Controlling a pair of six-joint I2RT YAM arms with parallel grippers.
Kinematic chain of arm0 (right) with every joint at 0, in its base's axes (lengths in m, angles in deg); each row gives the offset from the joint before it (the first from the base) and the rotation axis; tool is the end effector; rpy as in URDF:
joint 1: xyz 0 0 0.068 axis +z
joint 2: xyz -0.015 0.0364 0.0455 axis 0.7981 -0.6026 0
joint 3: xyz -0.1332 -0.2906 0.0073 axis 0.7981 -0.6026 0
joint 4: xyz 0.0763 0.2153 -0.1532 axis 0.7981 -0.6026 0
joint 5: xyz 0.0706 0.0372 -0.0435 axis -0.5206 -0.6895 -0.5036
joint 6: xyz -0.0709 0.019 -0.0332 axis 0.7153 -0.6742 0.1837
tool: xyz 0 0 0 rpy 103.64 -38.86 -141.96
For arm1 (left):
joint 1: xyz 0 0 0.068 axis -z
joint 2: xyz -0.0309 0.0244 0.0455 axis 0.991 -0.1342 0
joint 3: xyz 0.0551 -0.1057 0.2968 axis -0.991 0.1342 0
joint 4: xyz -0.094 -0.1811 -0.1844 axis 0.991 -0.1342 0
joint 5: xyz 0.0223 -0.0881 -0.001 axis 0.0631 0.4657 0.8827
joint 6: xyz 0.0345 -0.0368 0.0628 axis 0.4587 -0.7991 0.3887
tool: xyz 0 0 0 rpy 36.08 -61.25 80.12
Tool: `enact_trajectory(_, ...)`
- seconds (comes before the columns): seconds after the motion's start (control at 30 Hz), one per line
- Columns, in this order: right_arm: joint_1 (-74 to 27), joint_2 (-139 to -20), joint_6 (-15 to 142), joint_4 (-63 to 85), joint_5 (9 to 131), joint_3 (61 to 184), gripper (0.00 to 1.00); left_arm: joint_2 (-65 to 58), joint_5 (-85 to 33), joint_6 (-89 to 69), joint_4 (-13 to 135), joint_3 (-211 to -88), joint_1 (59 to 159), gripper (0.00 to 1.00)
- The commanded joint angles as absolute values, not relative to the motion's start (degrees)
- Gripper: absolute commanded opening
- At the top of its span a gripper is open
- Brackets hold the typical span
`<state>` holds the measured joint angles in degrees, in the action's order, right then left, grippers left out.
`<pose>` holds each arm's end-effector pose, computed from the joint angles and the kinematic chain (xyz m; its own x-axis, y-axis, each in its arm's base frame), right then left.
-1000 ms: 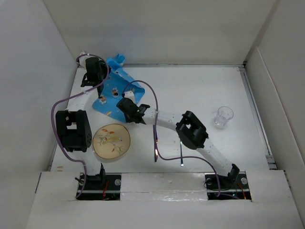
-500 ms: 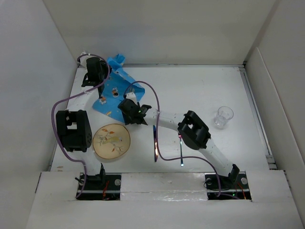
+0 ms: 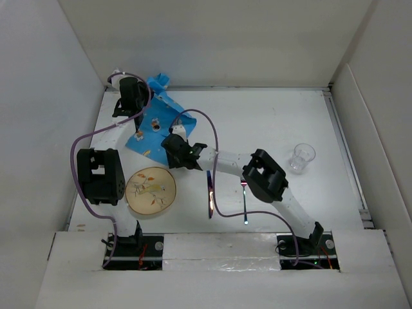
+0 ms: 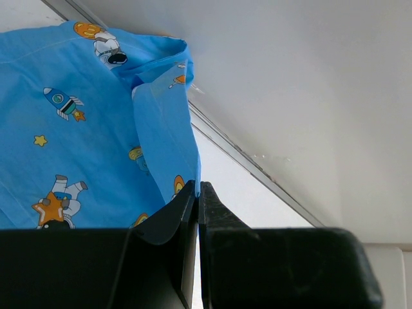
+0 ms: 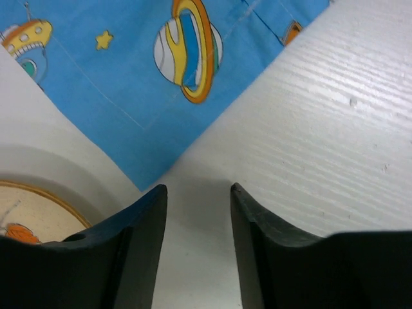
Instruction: Set the dinner table for one person
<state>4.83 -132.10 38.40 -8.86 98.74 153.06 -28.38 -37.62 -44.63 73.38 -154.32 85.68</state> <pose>0.3338 0.4828 0.1724 -0.6851 -0.1570 -0.7114 -0.3507 0.9270 0.1331 0.4787 -0.0242 0.3519 -0.1051 -0.7117 -0.6946 -0.1087 0.7025 -0.7034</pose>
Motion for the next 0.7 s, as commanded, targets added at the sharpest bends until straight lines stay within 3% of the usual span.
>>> enact_trajectory(0.0, 5.06, -135.93, 37.7, -11.23, 99.0, 160.95, 0.56, -26.42, -37.43, -43.92, 76.32, -155.48, 85.63, 0.0)
enact_trajectory(0.17, 5.06, -139.54, 38.13, -11.15, 97.41, 161.5, 0.58, -26.59, -37.61, -43.3, 76.24, -155.84, 85.63, 0.0)
enact_trajectory(0.27, 5.06, -140.77, 37.96, -13.34, 98.03, 163.34, 0.52, -26.85, -37.78, -43.21, 76.06, -155.92, 85.63, 0.0)
enact_trajectory(0.37, 5.06, -140.86, 37.43, -14.4, 99.08, 162.03, 0.41, -26.77, -37.96, -43.3, 76.06, -155.84, 85.63, 0.0)
enact_trajectory(0.5, 6.12, -139.72, 37.61, -16.33, 103.29, 160.09, 0.15, -26.51, -37.7, -43.74, 76.5, -155.4, 84.49, 0.0)
enact_trajectory(0.67, 5.51, -137.79, 36.82, -20.21, 107.88, 157.91, 0.0, -26.5, -37.78, -43.74, 76.5, -155.31, 83.43, 0.0)
